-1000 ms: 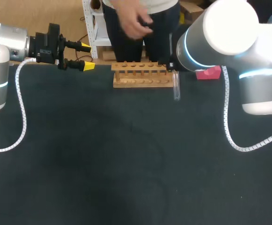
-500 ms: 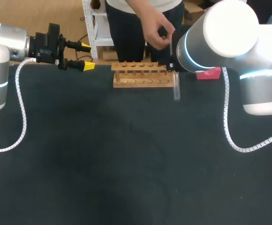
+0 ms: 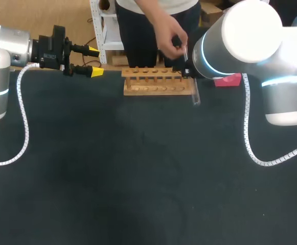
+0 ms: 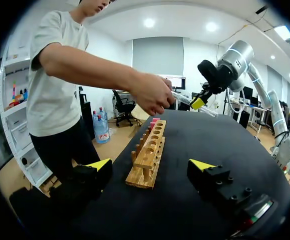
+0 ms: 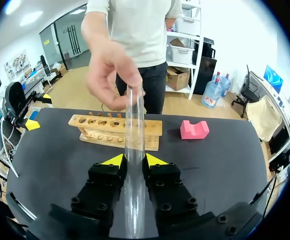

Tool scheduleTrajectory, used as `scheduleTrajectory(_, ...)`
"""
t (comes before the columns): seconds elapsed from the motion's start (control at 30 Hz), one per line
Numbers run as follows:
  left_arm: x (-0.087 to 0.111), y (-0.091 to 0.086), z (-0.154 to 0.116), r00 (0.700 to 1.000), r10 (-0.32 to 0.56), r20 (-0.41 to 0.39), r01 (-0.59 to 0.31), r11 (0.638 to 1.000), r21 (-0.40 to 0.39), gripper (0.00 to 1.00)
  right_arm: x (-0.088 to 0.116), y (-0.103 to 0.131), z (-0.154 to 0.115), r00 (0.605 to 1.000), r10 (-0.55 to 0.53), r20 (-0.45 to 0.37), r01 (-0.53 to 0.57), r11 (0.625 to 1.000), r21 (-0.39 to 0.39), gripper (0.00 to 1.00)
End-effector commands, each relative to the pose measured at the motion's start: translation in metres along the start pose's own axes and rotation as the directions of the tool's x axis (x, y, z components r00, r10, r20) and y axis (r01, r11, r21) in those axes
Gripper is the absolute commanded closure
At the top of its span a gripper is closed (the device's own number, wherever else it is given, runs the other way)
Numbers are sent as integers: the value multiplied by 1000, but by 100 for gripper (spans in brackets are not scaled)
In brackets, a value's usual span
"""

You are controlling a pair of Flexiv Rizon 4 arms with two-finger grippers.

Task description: Grasp the test tube, adjust it, and insert it.

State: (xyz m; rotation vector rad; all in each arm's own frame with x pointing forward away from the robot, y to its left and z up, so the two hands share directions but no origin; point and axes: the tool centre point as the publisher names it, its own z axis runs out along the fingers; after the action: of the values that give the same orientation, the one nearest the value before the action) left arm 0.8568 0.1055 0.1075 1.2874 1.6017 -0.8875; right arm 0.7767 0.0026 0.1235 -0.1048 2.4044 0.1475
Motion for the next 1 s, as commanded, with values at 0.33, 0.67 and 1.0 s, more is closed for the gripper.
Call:
scheduleTrajectory(0.33, 1, 1, 0, 1000, 1, 1, -1, 1000, 1, 0, 2, -1, -1, 1000, 2, 11, -2, 1000, -1, 100)
scheduleTrajectory(0.67, 1, 1, 0, 1000, 1, 1, -1, 1000, 1, 0, 2, -1, -1, 1000, 2, 11, -2, 1000, -1, 100)
scheduleTrajectory(1.0, 1, 1, 0, 1000, 1, 1, -1, 1000, 1, 0, -1, 6, 11, 1000, -1, 12, 0, 998, 58, 100)
